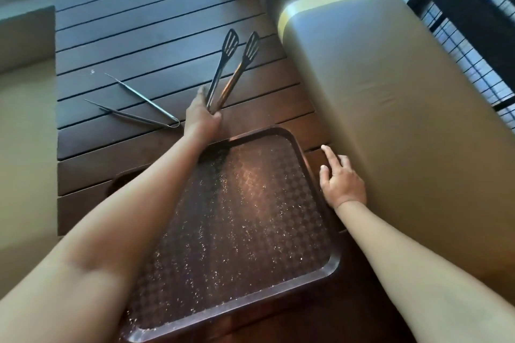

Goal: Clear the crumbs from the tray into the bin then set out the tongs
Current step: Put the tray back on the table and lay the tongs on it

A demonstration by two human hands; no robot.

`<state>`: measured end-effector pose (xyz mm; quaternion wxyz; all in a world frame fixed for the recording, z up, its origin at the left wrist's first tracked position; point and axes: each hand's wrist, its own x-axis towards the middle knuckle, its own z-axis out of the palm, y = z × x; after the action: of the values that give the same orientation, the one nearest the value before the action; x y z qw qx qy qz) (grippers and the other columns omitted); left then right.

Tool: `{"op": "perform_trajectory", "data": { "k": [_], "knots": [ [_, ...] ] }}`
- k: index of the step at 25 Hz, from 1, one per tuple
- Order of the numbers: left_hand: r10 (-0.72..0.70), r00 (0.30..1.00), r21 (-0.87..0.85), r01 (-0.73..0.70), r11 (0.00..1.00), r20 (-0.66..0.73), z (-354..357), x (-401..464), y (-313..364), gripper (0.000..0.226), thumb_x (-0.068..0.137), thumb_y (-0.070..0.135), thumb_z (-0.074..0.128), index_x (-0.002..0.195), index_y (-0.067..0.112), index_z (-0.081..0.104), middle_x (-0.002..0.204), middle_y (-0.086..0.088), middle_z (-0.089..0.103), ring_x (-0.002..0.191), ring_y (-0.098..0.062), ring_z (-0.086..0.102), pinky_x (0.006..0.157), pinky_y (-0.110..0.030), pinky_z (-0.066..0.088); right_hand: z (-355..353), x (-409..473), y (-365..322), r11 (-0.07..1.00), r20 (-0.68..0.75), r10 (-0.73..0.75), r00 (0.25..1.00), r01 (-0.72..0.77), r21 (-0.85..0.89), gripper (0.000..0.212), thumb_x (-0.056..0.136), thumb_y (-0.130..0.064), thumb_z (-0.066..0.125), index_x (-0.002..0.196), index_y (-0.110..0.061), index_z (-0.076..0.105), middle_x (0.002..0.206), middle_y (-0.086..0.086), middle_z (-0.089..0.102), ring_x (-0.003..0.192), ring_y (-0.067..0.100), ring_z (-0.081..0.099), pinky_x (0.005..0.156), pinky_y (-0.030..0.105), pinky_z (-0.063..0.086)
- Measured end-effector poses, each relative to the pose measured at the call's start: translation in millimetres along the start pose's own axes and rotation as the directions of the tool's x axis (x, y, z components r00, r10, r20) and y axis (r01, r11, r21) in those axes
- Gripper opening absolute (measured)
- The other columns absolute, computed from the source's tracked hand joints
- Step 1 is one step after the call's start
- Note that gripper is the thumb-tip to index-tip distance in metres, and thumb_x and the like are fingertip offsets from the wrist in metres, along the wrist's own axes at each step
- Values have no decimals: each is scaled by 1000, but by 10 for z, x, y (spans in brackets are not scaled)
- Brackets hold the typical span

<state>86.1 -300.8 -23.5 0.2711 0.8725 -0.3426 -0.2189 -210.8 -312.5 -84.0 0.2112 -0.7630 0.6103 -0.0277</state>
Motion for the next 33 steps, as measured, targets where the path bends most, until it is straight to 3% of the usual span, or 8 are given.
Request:
{"op": "perform_trajectory", "data": {
  "k": [4,8,13,17,20,23,28,33],
  "knots": [
    [82,994,-20,-80,997,68,-259,-620,-140,68,76,16,65,139,20,43,134,-1,55,121,-17,53,107,-30,39,-34,23,19,1000,99,26,995,-26,-3,47,98,-31,34,144,-36,27,140,13,37,111,38,52,91,41,41],
    [127,988,82,-134,988,90,-535,-1221,-339,60,73,16,67,131,25,54,126,1,60,115,-18,57,100,-34,44,-242,60,-176,896,21,108,994,-107,432,46,98,-26,33,144,-17,31,135,21,40,121,36,43,100,37,32],
    [226,953,371,-288,883,203,-751,-1679,-461,62,76,24,68,134,30,48,135,4,54,123,-19,48,102,-33,36,-699,-147,-798,809,-383,-314,869,456,371,46,85,-23,37,123,-5,54,119,19,55,109,33,52,95,37,38],
    [298,898,462,-426,778,325,-826,-1847,-410,61,77,28,67,135,32,46,138,10,50,127,-14,42,98,-32,27,-695,-445,-1077,730,35,-683,730,683,-3,49,79,-14,45,127,-18,54,128,6,55,116,27,50,97,38,37],
    [335,878,496,-471,730,342,-916,-1849,-340,60,77,28,65,133,34,47,138,12,50,127,-12,42,98,-31,27,-639,-571,-1021,707,239,-653,718,692,-148,46,86,-12,46,131,-24,51,128,1,55,114,26,53,92,34,41],
    [399,863,543,-506,670,311,-933,-1879,-311,57,78,23,62,132,37,49,138,12,49,129,-13,39,103,-34,22,-634,-668,-946,792,238,-588,773,610,-24,40,89,-8,44,124,-21,58,121,3,59,109,27,55,85,32,46],
    [241,963,204,-214,955,-118,-675,-2026,-279,61,79,7,53,137,24,45,151,-4,27,141,-23,17,116,-37,16,-464,-919,-900,876,182,-481,857,462,141,31,86,-3,39,107,-13,59,110,10,61,101,33,54,80,35,43],
    [-17,993,165,37,986,-120,-319,-2279,-148,77,87,31,53,149,28,8,155,-6,-8,144,-25,-7,116,-41,13,-223,-1132,-828,922,232,-378,896,343,179,32,87,-2,34,110,-12,55,110,9,56,103,32,48,87,41,41]
  ]
}}
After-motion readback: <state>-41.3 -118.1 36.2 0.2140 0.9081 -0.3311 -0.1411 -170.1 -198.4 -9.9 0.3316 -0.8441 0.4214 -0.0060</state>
